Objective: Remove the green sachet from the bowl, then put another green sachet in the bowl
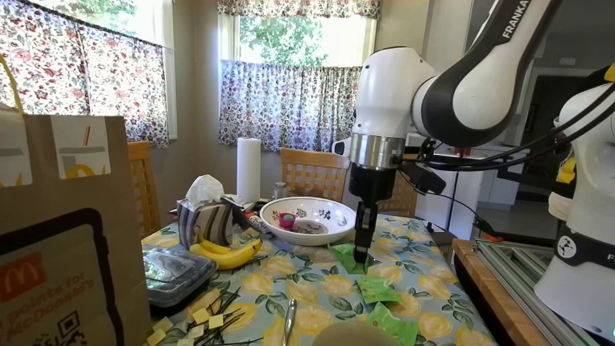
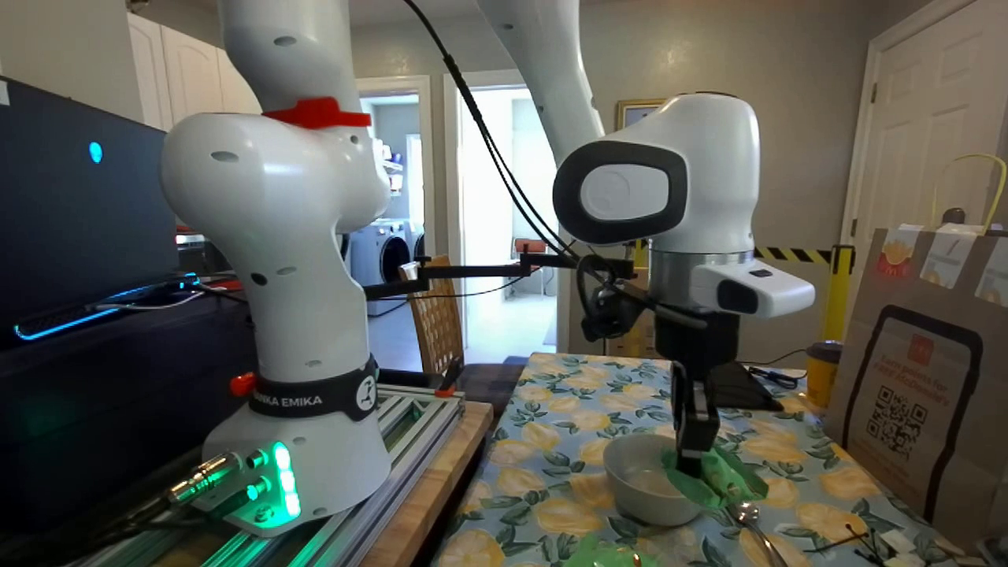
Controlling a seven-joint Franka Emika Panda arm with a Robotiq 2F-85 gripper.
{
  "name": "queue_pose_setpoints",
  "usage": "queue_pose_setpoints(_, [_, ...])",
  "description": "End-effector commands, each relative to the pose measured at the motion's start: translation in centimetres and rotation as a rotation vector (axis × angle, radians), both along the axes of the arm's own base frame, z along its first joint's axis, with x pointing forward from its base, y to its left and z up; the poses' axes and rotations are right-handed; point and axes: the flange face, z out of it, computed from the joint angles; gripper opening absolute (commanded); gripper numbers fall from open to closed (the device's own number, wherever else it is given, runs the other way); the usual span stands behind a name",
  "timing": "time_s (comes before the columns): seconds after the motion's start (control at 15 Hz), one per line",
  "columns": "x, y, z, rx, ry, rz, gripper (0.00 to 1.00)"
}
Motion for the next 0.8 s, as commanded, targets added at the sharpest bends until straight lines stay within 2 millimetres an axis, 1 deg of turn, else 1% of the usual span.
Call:
queue_pose_setpoints(0.0, [-0.1,-3.4,-1.1,0.037,0.003,-0.053,0.03])
queue_pose_setpoints(0.07, [-0.2,-4.1,-1.5,0.045,0.012,-0.057,0.06])
queue_pose_setpoints(0.13, [-0.3,-4.6,-1.9,0.048,0.016,-0.062,0.3])
queue_pose_setpoints(0.27, [-0.1,-5.1,-2.8,0.054,0.032,-0.06,0.41])
queue_pose_setpoints(0.47, [-0.3,-5.2,-3.8,0.053,0.046,-0.057,0.64])
queue_pose_setpoints(0.73, [-0.6,-5.2,-4.4,0.05,0.047,-0.06,0.92])
